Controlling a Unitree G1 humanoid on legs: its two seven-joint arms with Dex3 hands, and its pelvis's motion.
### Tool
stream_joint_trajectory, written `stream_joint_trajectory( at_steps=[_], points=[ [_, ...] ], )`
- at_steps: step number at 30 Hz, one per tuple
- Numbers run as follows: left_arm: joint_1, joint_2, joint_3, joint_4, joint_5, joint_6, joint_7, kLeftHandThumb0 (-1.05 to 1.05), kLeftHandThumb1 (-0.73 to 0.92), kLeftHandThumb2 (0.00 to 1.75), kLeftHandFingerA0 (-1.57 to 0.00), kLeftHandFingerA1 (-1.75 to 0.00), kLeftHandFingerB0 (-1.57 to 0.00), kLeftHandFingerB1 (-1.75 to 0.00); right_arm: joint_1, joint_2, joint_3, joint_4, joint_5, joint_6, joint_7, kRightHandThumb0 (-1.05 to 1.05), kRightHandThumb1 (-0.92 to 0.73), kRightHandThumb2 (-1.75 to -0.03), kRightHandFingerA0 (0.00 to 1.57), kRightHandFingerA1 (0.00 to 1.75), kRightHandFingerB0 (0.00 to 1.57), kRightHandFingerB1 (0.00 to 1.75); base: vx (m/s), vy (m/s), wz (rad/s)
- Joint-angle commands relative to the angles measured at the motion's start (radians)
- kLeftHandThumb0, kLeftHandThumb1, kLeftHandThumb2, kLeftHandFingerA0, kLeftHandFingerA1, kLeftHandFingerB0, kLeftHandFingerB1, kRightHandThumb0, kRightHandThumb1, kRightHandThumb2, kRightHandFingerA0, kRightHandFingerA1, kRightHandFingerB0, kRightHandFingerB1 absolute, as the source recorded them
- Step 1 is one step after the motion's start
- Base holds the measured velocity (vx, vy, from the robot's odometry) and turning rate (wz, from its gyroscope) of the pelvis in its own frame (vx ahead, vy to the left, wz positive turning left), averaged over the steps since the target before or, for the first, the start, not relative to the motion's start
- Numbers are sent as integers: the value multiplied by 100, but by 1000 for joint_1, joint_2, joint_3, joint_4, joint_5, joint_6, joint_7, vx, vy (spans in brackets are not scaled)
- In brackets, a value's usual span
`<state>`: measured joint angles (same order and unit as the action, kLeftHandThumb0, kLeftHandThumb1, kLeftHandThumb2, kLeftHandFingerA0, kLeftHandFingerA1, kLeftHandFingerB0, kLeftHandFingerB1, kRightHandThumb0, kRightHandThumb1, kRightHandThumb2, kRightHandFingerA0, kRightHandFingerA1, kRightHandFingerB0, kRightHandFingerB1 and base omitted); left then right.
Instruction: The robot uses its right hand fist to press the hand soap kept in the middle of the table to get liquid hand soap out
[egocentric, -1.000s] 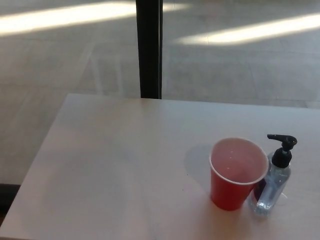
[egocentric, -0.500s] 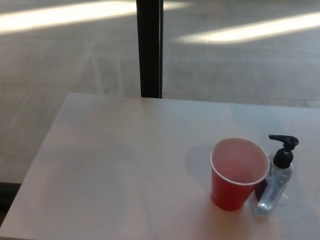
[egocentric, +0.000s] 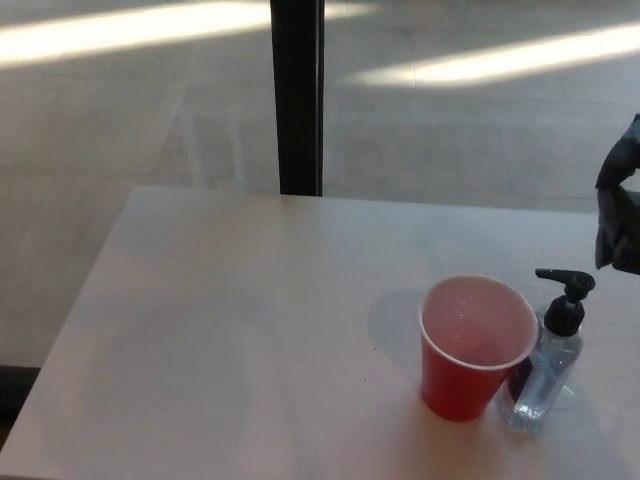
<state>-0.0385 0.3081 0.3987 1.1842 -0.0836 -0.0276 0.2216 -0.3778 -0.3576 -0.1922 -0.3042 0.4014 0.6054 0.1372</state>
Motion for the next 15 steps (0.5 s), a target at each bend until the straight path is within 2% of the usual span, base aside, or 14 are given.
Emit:
stream_joint_trajectory(
  at_steps=[1, 2, 3, 4, 5, 6, 7, 8, 10, 13, 14, 15],
  points=[
    [13, 23, 4, 3, -15, -20, 2, -18, 71, 131, -51, -83, -41, -77, 21, 13, 30, -4, -15, 2, 17, -9, -51, -128, 95, 175, 78, 158, 0, 0, 0],
    [10, 25, -4, 10, -5, -19, 13, -34, 59, 138, -50, -114, -36, -100, 21, 13, 39, -2, -20, -11, 25, -8, -51, -128, 96, 175, 77, 160, 0, 0, 0],
    [14, 25, -4, 5, -5, -22, 13, -18, 70, 131, -59, -89, -47, -81, 17, 15, 45, 0, -24, -9, 20, -9, -51, -128, 96, 175, 77, 161, 0, 0, 0],
    [14, 25, -5, 5, -6, -22, 13, -18, 70, 131, -59, -89, -47, -81, 17, 15, 45, 0, -25, -9, 20, -9, -51, -128, 96, 175, 77, 161, 0, 0, 0],
    [18, 23, 0, -2, -12, -27, 7, -38, 55, 144, -49, -115, -32, -99, 12, 18, 52, 11, -30, -20, 24, -9, -51, -125, 97, 175, 78, 161, 0, 0, 0],
    [16, 20, 3, -13, -17, -15, 13, -37, 59, 142, -46, -109, -28, -92, 7, 20, 57, 20, -34, -23, 24, -11, -53, -123, 96, 175, 76, 162, 0, 0, 0],
    [16, 20, 5, -18, -19, -10, 16, -37, 59, 142, -46, -109, -28, -92, 7, 22, 58, 23, -36, -26, 24, -11, -53, -123, 96, 175, 76, 162, 0, 0, 0],
    [16, 21, -1, -17, -11, -12, 21, -18, 70, 131, -51, -84, -49, -82, 1, 29, 62, 31, -38, -30, 22, -12, -53, -126, 96, 175, 75, 163, 0, 0, 0],
    [21, 20, -2, -26, -12, -10, 17, -18, 70, 131, -49, -82, -49, -82, -2, 32, 65, 44, -42, -42, 28, -12, -53, -126, 95, 175, 74, 163, 0, 0, 0],
    [22, 21, -3, -24, -12, -14, 13, -18, 69, 131, -56, -87, -46, -81, -9, 32, 72, 55, -54, -39, 27, -13, -51, -127, 96, 175, 76, 163, 0, 0, 0],
    [21, 23, -11, -16, -2, -20, 19, -36, 54, 146, -53, -124, -40, -102, -9, 31, 74, 56, -58, -38, 26, -14, -52, -125, 96, 175, 76, 162, 0, 0, 0],
    [21, 24, -14, -13, 2, -23, 22, -36, 54, 146, -53, -124, -40, -102, -9, 31, 75, 56, -61, -38, 26, -14, -52, -125, 96, 175, 76, 162, 0, 0, 0]
  ],
)
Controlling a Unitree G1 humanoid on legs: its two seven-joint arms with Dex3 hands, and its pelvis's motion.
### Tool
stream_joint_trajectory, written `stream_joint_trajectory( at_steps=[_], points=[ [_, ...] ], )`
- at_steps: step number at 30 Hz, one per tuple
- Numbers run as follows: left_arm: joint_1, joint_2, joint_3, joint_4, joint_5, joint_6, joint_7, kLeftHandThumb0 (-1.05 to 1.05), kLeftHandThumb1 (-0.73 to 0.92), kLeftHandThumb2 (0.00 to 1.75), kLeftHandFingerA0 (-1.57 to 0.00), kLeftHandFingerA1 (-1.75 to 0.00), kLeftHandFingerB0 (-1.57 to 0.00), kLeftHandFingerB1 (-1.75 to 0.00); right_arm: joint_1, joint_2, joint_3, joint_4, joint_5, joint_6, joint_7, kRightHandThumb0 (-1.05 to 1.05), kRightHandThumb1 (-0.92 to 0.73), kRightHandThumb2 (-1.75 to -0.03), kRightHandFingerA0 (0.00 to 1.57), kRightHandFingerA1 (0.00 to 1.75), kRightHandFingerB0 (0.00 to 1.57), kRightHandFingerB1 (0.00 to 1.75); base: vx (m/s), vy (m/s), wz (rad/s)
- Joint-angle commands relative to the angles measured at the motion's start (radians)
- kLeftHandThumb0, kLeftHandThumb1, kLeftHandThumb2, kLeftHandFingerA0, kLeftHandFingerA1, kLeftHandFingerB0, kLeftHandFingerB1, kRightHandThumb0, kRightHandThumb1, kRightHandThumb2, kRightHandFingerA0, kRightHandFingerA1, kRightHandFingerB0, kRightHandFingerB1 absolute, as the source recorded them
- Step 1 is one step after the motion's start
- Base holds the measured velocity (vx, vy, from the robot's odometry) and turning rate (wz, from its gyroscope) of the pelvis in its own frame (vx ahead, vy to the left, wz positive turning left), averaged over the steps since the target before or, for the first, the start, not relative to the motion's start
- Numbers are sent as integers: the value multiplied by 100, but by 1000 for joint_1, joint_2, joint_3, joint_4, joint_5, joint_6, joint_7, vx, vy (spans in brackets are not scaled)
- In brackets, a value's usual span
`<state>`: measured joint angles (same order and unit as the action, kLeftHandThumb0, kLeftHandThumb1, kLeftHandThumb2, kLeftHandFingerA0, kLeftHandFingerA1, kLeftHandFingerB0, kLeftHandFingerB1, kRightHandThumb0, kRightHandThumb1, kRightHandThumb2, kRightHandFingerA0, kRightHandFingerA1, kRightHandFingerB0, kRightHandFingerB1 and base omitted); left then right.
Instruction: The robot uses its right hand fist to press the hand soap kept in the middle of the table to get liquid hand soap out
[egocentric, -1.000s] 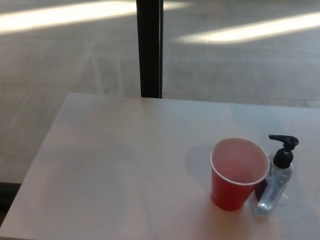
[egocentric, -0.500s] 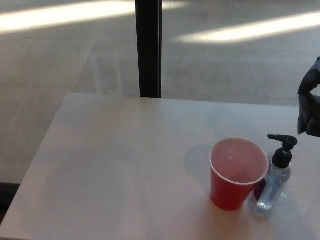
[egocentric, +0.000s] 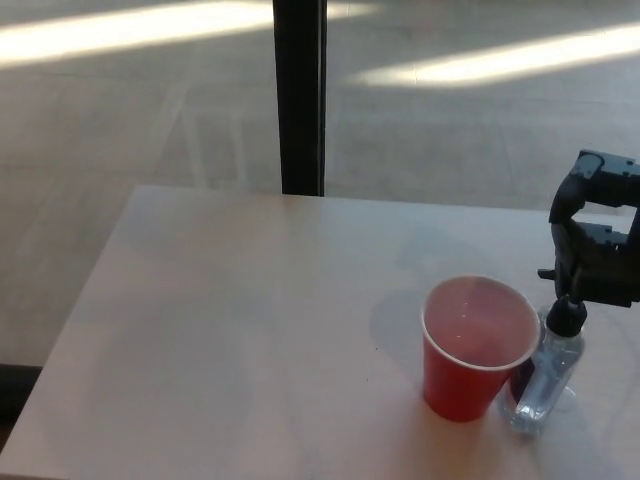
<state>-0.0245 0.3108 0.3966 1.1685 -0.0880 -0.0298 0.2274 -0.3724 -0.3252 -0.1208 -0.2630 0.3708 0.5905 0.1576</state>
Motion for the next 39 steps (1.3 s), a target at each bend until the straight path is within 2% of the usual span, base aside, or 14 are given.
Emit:
stream_joint_trajectory(
  at_steps=[1, 2, 6, 9, 15, 17, 18, 19, 20, 22, 24, 25, 28, 39],
  points=[
    [5, 22, -9, 6, 1, -17, 15, -19, 69, 130, -56, -87, -43, -78, -13, 0, 2, 16, -30, -21, 6, -15, -55, -121, 96, 175, 76, 161, 0, 0, 0],
    [4, 20, -6, 3, -5, -13, 16, -36, 58, 143, -49, -112, -33, -98, -7, 3, -1, 19, -31, -21, 5, -14, -54, -122, 96, 175, 76, 162, 0, 0, 0],
    [-2, 19, 7, 4, -21, -11, 13, -18, 69, 131, -53, -85, -46, -80, 7, 11, -20, 38, -30, -38, 11, -13, -51, -130, 96, 175, 75, 165, 0, 0, 0],
    [8, 17, -7, -14, -10, -14, 6, -36, 59, 139, -40, -118, -33, -107, 20, 15, -23, 49, -30, -51, 18, -13, -48, -134, 97, 175, 70, 169, 0, 0, 0],
    [0, 16, 4, -8, -22, -11, 8, -37, 60, 137, -42, -122, -30, -104, 58, 30, -9, 62, -36, -93, 32, -13, -50, -131, 97, 175, 72, 166, 0, 0, 0],
    [-4, 16, 3, -10, -22, -5, 12, -40, 65, 133, -53, -90, -39, -81, 67, 40, 2, 60, -49, -85, 13, -15, -50, -130, 95, 175, 75, 163, 0, 0, 0],
    [-5, 17, 3, -10, -23, -6, 12, -39, 57, 143, -51, -116, -34, -97, 73, 42, 5, 65, -47, -94, 22, -15, -50, -131, 96, 175, 70, 168, 0, 0, 0],
    [-6, 16, 7, -14, -28, -1, 9, -39, 65, 133, -50, -89, -35, -79, 83, 44, 15, 70, -49, -103, 31, -17, -50, -130, 96, 175, 75, 163, 0, 0, 0],
    [-5, 12, 9, -25, -32, 3, 7, -35, 61, 139, -36, -118, -26, -102, 94, 43, 29, 69, -57, -108, 35, -17, -54, -113, 97, 175, 70, 168, 0, 0, 0],
    [-4, 8, 13, -35, -35, 9, 9, -38, 66, 132, -47, -86, -35, -78, 106, 48, 43, 62, -67, -105, 22, -17, -55, -112, 97, 175, 71, 166, 0, 0, 0],
    [-8, 9, 10, -33, -29, 9, 13, -38, 67, 133, -48, -86, -44, -84, 112, 54, 52, 57, -74, -97, 7, -26, -53, -116, 125, 146, 99, 132, 0, 0, 0],
    [-8, 9, 9, -32, -28, 9, 12, -37, 67, 133, -47, -85, -44, -83, 114, 55, 54, 59, -73, -94, 6, -18, -54, -118, 97, 175, 77, 162, 0, 0, 0],
    [-10, 10, 16, -19, -33, -5, 7, -40, 63, 143, -47, -115, -35, -104, 130, 54, 61, 73, -71, -108, 18, -19, -49, -129, 97, 175, 77, 164, 0, 0, 0],
    [-30, 16, 7, -15, -25, 13, 17, -39, 68, 137, -48, -114, -23, -95, 157, 9, 83, 101, -102, -129, 37, -17, -50, -128, 95, 175, 72, 163, 0, 0, 0]
  ],
)
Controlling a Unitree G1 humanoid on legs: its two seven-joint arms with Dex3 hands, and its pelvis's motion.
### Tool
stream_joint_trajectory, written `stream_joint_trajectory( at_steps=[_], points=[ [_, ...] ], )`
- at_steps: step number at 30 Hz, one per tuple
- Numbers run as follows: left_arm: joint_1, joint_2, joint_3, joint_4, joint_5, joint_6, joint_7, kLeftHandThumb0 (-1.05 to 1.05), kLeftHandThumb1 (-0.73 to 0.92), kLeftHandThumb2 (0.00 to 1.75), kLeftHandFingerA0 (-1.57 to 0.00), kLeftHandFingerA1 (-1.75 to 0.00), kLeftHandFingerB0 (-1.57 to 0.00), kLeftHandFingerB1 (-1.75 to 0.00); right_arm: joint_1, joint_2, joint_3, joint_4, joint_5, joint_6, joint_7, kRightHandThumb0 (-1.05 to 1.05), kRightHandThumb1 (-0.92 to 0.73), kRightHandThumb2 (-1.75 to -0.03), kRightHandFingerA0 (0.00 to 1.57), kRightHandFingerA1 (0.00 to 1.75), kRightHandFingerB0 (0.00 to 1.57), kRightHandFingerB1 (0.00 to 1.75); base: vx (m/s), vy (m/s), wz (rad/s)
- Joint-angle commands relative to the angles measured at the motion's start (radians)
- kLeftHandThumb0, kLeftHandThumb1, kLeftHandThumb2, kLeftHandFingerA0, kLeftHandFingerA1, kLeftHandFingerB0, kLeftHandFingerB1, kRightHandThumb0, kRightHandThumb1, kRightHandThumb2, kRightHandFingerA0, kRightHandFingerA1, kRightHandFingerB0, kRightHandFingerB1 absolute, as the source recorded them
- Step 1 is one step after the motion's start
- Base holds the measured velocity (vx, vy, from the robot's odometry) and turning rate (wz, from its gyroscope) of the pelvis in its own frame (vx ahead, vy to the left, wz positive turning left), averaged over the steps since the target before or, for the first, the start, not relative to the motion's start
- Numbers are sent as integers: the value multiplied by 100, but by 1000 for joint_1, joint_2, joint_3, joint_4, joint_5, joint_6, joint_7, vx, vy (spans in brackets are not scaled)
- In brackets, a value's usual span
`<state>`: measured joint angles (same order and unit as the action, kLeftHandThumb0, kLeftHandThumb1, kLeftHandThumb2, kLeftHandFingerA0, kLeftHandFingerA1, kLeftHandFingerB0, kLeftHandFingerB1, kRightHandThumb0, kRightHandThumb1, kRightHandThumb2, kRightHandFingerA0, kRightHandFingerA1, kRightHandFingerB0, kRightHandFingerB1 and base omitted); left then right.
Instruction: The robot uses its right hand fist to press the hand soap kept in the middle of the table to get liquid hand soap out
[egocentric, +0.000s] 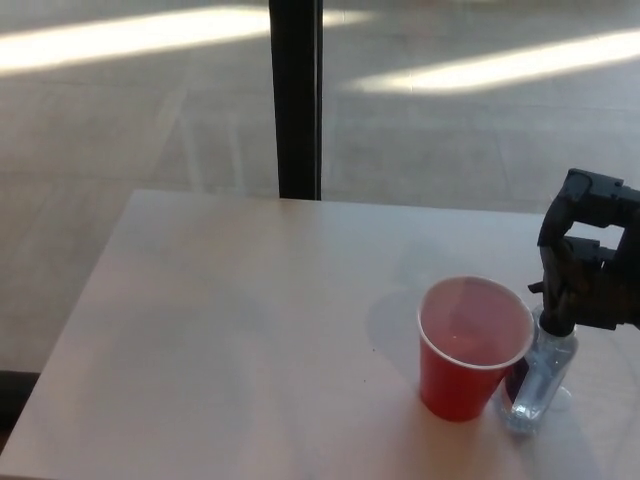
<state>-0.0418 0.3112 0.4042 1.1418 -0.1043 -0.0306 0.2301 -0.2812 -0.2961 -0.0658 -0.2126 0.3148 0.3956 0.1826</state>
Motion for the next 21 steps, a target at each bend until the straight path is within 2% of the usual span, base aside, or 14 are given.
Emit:
stream_joint_trajectory(
  at_steps=[1, 2, 4, 5, 6, 7, 8, 9, 11, 12, 14, 19, 20, 21],
  points=[
    [-18, 17, 5, 24, -15, 12, 12, -39, 68, 137, -48, -114, -23, -95, 69, -16, 27, 52, -45, 72, 3, -17, -50, -128, 95, 175, 72, 163, 0, 0, 0],
    [-18, 15, 6, 26, -15, 5, 12, -40, 68, 139, -49, -117, -30, -100, 71, -15, 26, 51, -42, 78, -1, -17, -51, -127, 95, 175, 72, 163, 0, 0, 0],
    [-17, 13, 6, 28, -14, -4, 13, -40, 68, 139, -49, -117, -30, -100, 74, -13, 25, 49, -39, 87, -6, -17, -51, -127, 95, 175, 72, 163, 0, 0, 0],
    [-15, 13, 12, 28, -22, -8, 1, -40, 69, 137, -46, -111, -28, -98, 79, -10, 24, 56, -31, 82, 3, -19, -58, -112, 95, 175, 66, 169, 0, 0, 0],
    [-13, 13, 8, 24, -18, -8, 1, -41, 69, 140, -47, -109, -35, -103, 80, -8, 26, 58, -31, 81, 2, -19, -58, -116, 94, 175, 71, 163, 0, 0, 0],
    [-12, 13, 7, 22, -16, -9, 0, -41, 69, 140, -46, -107, -33, -101, 82, -7, 27, 60, -32, 82, 1, -19, -56, -116, 95, 175, 74, 161, 0, 0, 0],
    [-10, 13, 3, 17, -12, -8, 1, -40, 69, 140, -48, -109, -42, -111, 83, -5, 28, 61, -32, 85, -2, -18, -56, -115, 95, 175, 75, 161, 0, 0, 0],
    [-10, 13, -4, 14, -4, -3, 10, -39, 69, 136, -50, -114, -33, -101, 86, -3, 31, 63, -36, 81, -5, -17, -54, -120, 95, 175, 76, 161, 0, 0, 0],
    [-10, 11, -6, 9, -3, 3, 18, -38, 68, 139, -50, -119, -36, -109, 89, -2, 36, 64, -39, 77, -5, -18, -54, -119, 96, 175, 77, 161, 0, 0, 0],
    [-11, 11, -5, 12, -4, 0, 19, -38, 71, 137, -49, -116, -31, -101, 93, 5, 37, 68, -36, 74, -8, -17, -54, -122, 97, 175, 78, 161, 0, 0, 0],
    [-11, 10, 0, 11, -12, -1, 14, -39, 73, 136, -49, -113, -29, -98, 97, 11, 37, 74, -32, 63, -8, -16, -54, -123, 96, 175, 77, 162, 0, 0, 0],
    [-22, 14, -3, 32, -8, -8, 9, -40, 72, 138, -52, -115, -32, -96, 100, 22, 42, 88, -43, 35, -17, -18, -48, -131, 97, 175, 75, 167, 0, 0, 0],
    [-23, 12, 1, 30, -13, -8, 12, -38, 72, 139, -50, -119, -31, -104, 100, 27, 45, 88, -46, 39, -26, -20, -47, -132, 96, 175, 75, 163, 0, 0, 0],
    [-25, 10, 6, 26, -18, -6, 18, -38, 72, 139, -50, -119, -31, -104, 100, 33, 47, 89, -48, 45, -36, -20, -47, -132, 96, 175, 75, 163, 0, 0, 0]
  ],
)
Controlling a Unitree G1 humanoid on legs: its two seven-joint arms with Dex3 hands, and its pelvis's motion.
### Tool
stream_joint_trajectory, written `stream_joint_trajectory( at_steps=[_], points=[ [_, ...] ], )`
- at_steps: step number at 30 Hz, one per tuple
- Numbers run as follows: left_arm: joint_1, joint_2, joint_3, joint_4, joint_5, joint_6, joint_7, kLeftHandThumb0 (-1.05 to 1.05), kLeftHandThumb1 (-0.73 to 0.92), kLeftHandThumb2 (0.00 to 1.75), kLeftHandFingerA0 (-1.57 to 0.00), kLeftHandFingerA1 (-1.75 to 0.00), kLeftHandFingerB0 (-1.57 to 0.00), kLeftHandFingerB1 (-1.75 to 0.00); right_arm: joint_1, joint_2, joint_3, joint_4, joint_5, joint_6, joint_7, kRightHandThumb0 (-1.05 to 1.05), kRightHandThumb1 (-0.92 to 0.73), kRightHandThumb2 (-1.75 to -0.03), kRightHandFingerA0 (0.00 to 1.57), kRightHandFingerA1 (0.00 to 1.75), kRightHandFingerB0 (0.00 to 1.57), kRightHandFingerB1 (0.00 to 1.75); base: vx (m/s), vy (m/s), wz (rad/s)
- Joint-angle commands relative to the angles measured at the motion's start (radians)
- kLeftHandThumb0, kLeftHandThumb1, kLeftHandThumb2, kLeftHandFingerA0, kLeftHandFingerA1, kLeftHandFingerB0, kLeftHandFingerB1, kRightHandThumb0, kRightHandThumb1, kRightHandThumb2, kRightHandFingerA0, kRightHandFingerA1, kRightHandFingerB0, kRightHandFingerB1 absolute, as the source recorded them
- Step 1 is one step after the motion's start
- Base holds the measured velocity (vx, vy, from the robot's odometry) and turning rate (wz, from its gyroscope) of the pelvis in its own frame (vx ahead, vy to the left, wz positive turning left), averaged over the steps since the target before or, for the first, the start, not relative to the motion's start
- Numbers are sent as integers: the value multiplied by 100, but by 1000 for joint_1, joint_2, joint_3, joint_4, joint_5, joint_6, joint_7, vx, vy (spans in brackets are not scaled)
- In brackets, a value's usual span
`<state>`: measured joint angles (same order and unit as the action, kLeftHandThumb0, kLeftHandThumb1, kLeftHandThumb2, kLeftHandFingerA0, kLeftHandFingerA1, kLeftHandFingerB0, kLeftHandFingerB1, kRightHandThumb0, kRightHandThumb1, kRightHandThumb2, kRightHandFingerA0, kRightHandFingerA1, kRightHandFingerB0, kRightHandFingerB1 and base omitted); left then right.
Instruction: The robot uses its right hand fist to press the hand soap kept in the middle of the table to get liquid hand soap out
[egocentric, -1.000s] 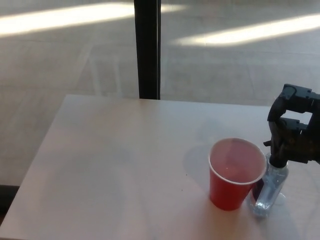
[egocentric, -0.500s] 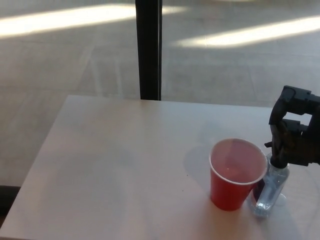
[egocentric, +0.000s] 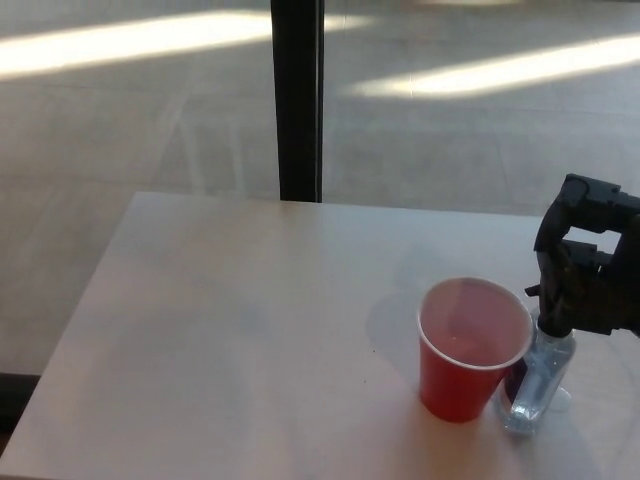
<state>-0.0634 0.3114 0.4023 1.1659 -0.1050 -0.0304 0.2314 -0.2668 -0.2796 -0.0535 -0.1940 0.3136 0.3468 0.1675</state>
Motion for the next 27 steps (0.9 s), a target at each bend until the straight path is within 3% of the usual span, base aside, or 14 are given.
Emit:
stream_joint_trajectory(
  at_steps=[1, 2, 6, 7, 9, 13, 14, 16, 17, 20, 22, 25, 26, 27],
  points=[
    [-3, 10, 4, 4, -12, -7, 18, -38, 72, 139, -51, -121, -33, -108, 87, 21, 35, 76, -43, 88, -20, -19, -46, -134, 96, 175, 73, 164, 0, 0, 0],
    [-3, 11, -1, 0, -9, -8, 2, -38, 75, 137, -48, -111, -34, -103, 89, 28, 33, 80, -40, 92, -28, -19, -46, -135, 96, 175, 73, 163, 0, 0, 0],
    [-14, 9, 5, -4, -13, 6, 21, -38, 75, 135, -52, -126, -26, -99, 85, 37, 41, 106, -54, 78, -44, -18, -48, -135, 94, 175, 70, 168, 0, 0, 0],
    [-14, 8, 11, -4, -20, 3, 15, -38, 76, 132, -51, -117, -16, -84, 85, 44, 43, 124, -59, 68, -52, -19, -48, -135, 95, 175, 71, 168, 0, 0, 0],
    [-11, 10, 12, 1, -22, -7, -1, -38, 76, 133, -47, -105, -21, -83, 84, 50, 42, 134, -60, 71, -65, -20, -45, -137, 97, 175, 75, 167, 0, 0, 0],
    [-7, 10, -2, -13, -9, -7, 2, -39, 77, 135, -50, -110, -34, -99, 89, 47, 41, 164, -63, 48, -63, -21, -44, -137, 98, 175, 77, 164, 0, 0, 0],
    [-12, 9, 8, -7, -19, -1, 8, -43, 73, 135, -40, -123, -30, -114, 92, 44, 40, 176, -62, 41, -61, -17, -45, -139, 100, 175, 77, 165, 0, 0, 0],
    [-15, 13, -5, -11, -5, -3, 10, -40, 76, 136, -53, -115, -35, -100, 94, 34, 44, 190, -69, 28, -53, -20, -45, -137, 99, 175, 77, 163, 0, 0, 0],
    [-22, 14, 6, -5, -18, 0, 6, -40, 79, 132, -51, -122, -22, -93, 96, 21, 49, 203, -80, 27, -51, -23, -47, -133, 99, 175, 77, 163, 0, 0, 0],
    [-31, 22, 1, 10, -10, -2, 4, -40, 79, 131, -53, -121, -32, -100, 97, 6, 54, 223, -90, 18, -50, -25, -46, -133, 100, 175, 76, 163, 0, 0, 0],
    [-36, 25, -3, 12, -7, 0, -1, -40, 78, 129, -51, -135, -37, -123, 101, -1, 56, 226, -90, 11, -48, -26, -46, -133, 100, 175, 74, 167, 0, 0, 0],
    [-37, 18, 8, -14, -23, 12, 3, -41, 79, 133, -49, -128, -19, -102, 106, 2, 55, 239, -82, 10, -54, -26, -46, -133, 101, 175, 75, 167, 0, 0, 0],
    [-37, 18, 6, -17, -20, 13, 5, -40, 79, 131, -50, -114, -24, -90, 112, 3, 60, 239, -84, 10, -56, -26, -45, -134, 101, 175, 74, 169, 0, 0, 0],
    [-35, 21, -4, -19, -8, 13, 5, -41, 78, 134, -53, -117, -30, -98, 121, 4, 67, 234, -87, 9, -57, -24, -46, -133, 101, 175, 76, 169, 0, 0, 0]
  ],
)
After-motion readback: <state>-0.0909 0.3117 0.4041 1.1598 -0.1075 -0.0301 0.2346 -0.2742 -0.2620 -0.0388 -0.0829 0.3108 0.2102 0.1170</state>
